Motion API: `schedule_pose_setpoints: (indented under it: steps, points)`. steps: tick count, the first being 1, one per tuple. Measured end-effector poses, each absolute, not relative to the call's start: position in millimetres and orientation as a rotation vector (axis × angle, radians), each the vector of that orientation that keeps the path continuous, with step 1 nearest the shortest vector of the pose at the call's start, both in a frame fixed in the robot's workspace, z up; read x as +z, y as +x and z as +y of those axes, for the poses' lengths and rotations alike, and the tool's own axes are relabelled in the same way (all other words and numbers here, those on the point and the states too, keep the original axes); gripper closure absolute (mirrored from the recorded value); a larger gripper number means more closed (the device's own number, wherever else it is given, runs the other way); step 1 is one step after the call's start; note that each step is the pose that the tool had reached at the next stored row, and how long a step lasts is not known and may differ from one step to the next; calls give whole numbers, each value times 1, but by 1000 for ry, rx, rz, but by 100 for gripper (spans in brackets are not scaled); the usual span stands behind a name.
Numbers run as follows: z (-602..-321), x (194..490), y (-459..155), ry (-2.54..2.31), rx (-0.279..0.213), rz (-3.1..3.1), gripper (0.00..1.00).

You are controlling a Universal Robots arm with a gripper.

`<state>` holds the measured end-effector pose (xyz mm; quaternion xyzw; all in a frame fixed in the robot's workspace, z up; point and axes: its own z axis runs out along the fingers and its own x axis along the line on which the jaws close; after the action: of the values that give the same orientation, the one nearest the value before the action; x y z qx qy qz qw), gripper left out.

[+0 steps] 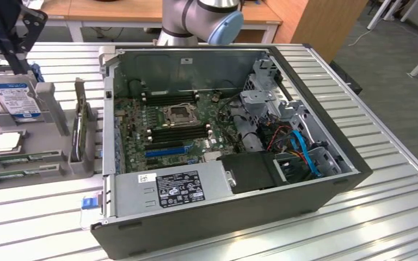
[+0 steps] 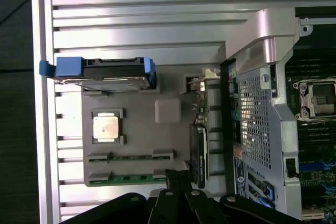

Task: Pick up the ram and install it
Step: 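Reach for the ram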

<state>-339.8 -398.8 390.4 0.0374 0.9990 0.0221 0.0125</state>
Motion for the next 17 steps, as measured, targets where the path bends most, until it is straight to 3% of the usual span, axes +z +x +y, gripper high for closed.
schedule_pose_setpoints:
  steps: [17]
  points:
    - [-399,390,-369,117,69,3114,90]
